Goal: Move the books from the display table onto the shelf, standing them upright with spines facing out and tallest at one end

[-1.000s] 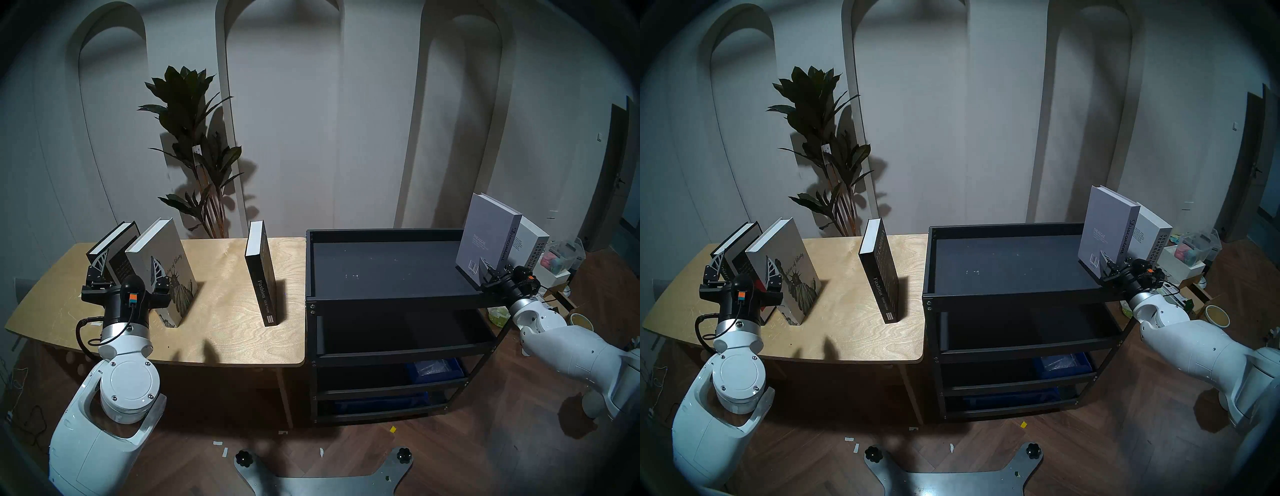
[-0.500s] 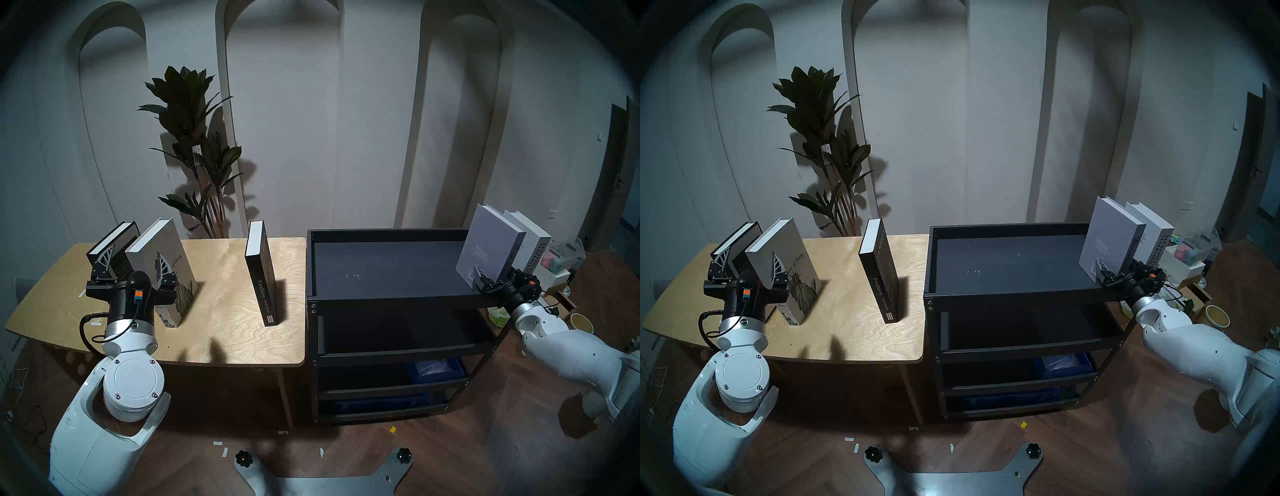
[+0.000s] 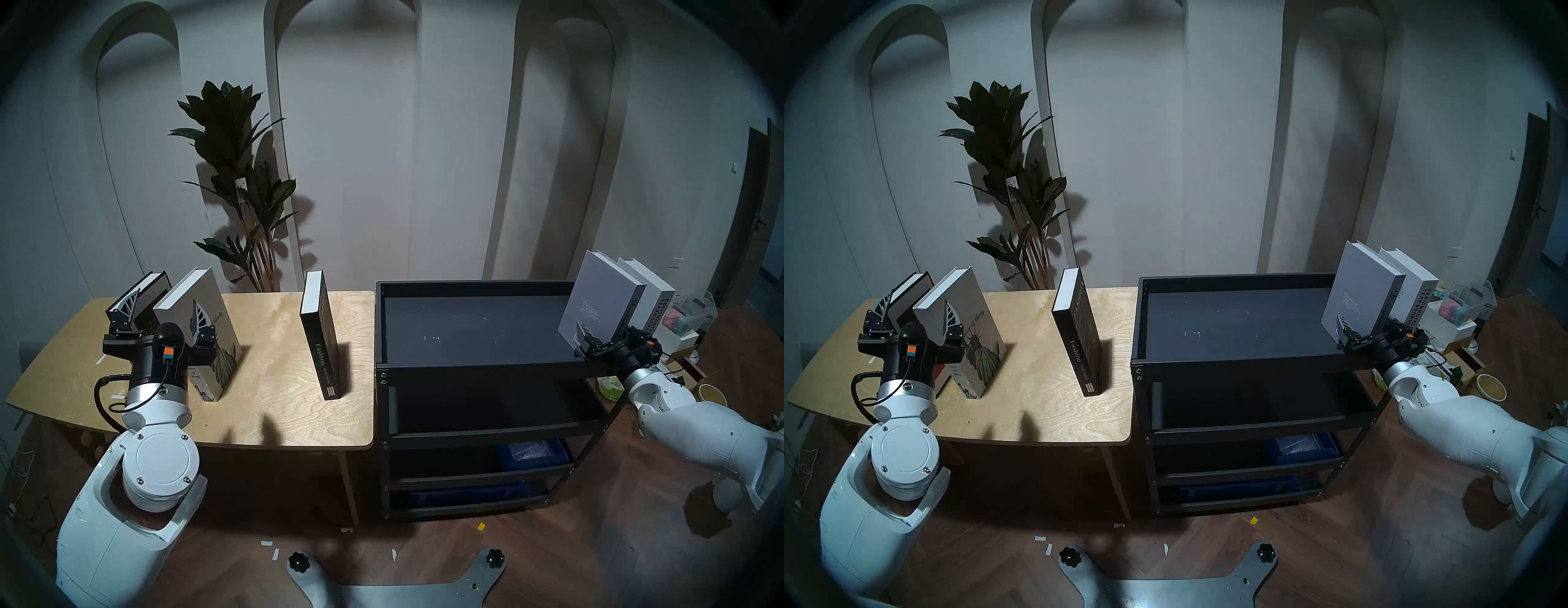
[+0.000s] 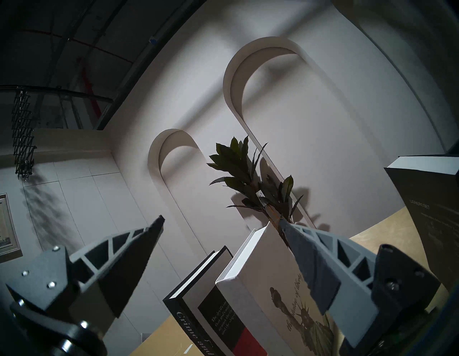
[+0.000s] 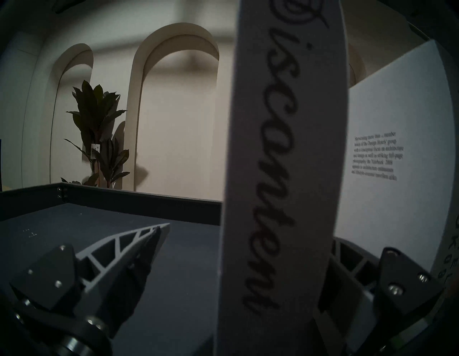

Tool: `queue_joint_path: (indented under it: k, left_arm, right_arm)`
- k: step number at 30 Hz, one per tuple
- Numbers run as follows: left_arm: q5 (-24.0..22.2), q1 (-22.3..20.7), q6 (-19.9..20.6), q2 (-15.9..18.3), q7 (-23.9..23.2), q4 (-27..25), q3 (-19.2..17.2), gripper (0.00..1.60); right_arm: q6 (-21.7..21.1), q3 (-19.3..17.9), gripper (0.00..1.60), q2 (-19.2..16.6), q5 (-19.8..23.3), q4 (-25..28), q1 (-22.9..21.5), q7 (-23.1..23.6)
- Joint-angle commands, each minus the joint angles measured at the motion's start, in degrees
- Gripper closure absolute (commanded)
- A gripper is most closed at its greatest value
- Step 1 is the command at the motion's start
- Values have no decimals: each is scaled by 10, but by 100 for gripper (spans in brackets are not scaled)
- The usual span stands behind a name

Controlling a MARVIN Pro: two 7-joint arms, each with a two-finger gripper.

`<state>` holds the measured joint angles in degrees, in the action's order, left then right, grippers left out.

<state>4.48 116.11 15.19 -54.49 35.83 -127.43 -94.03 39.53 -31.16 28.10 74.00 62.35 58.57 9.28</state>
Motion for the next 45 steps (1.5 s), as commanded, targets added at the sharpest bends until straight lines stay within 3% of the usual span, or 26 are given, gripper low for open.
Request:
queue_joint_path:
  k: [1,16,24,31,45]
  left_arm:
    - [2,-11,-4,6,-6,-15,5,0]
    - [3,-25,-3,12,-29,-32,24,0]
    - [0,-16,-3,12,-33,-28,14,0]
    - [-10,4,-7,10,-34,-29,-6,0]
    - [-39,68,-21,0,-32,-34,-43,0]
  right_arm:
    - [31,-30,0,-58,8,60,-12,-13]
    - [101,-101,0,-144,23,146,-15,-45]
    - [155,-135,0,-181,26,239,-16,-34]
    - [155,-111,0,-188,21,298,9,-8]
    - [155,-42,0,-150,5,426,52,12]
